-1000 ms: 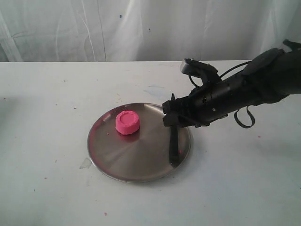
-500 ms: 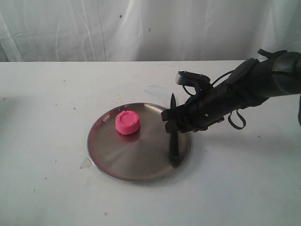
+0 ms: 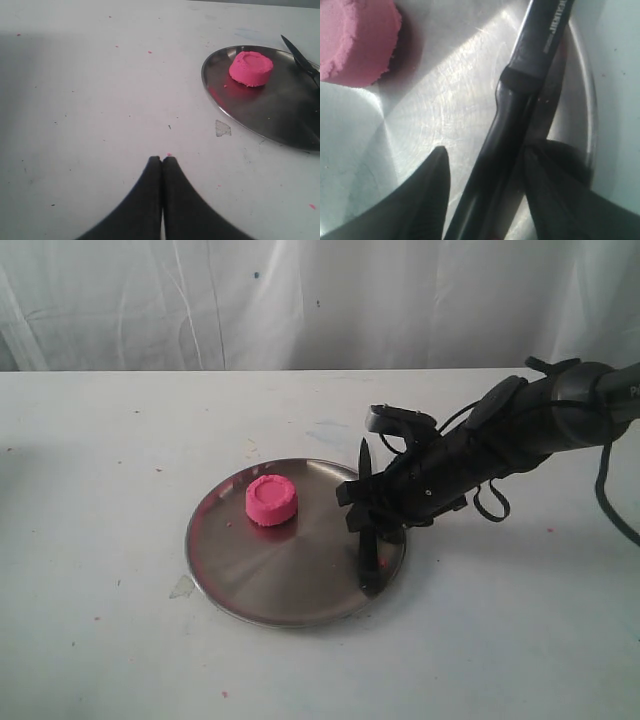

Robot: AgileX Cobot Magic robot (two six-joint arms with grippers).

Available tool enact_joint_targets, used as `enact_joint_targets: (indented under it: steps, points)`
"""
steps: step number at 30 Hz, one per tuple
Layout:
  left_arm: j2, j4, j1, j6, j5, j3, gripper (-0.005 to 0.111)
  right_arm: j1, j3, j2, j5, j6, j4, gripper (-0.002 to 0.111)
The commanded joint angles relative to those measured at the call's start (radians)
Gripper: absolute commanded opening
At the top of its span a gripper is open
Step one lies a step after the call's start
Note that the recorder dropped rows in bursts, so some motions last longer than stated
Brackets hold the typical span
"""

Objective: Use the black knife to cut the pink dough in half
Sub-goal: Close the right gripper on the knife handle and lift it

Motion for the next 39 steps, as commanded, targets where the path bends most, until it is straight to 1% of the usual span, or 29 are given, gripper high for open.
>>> enact_joint_targets:
  steps: [1, 3, 5, 9, 11, 14, 17, 20, 23, 25, 30, 36, 39]
  points:
    - [-0.005, 0.001, 0.002, -0.009, -0.009, 0.004, 0.0, 0.0, -0.006, 0.007, -0.011, 0.061, -0.071, 0.043]
    - [-0.005, 0.001, 0.002, -0.009, -0.009, 0.004, 0.0, 0.0, -0.006, 0.023, -0.009, 0.098, -0.113, 0.039]
    - [-0.005, 0.001, 0.002, -0.009, -0.009, 0.004, 0.0, 0.0, -0.006, 0.04, -0.001, 0.103, -0.109, 0.037]
    - [-0.005, 0.001, 0.002, -0.009, -0.009, 0.004, 0.0, 0.0, -0.006, 0.054, 0.018, 0.103, -0.098, 0.037]
    - [-0.005, 0.001, 0.002, -0.009, -0.009, 0.004, 0.0, 0.0, -0.008, 0.054, 0.024, 0.103, -0.094, 0.038]
    - [-0.005, 0.001, 0.002, -0.009, -0.009, 0.004, 0.0, 0.012, -0.008, 0.054, 0.03, 0.103, -0.088, 0.047]
    - [-0.005, 0.001, 0.002, -0.009, -0.009, 0.004, 0.0, 0.043, -0.01, 0.059, -0.008, 0.103, -0.088, 0.047]
    - [-0.005, 0.001, 0.002, -0.009, -0.009, 0.004, 0.0, 0.052, -0.022, 0.075, -0.017, 0.109, -0.092, 0.046]
    - [-0.005, 0.001, 0.002, -0.009, -0.009, 0.004, 0.0, 0.054, -0.029, 0.092, -0.016, 0.155, -0.119, 0.046]
    - [-0.005, 0.001, 0.002, -0.009, -0.009, 0.004, 0.0, 0.054, -0.031, 0.099, -0.016, 0.181, -0.146, 0.043]
    - [-0.005, 0.001, 0.002, -0.009, -0.009, 0.004, 0.0, 0.054, -0.031, 0.108, -0.014, 0.184, -0.161, 0.03]
    - [-0.005, 0.001, 0.002, -0.009, -0.009, 0.004, 0.0, 0.054, -0.031, 0.109, -0.014, 0.184, -0.165, 0.022]
    - [-0.005, 0.001, 0.002, -0.009, -0.009, 0.004, 0.0, 0.054, -0.031, 0.109, -0.016, 0.184, -0.163, 0.014]
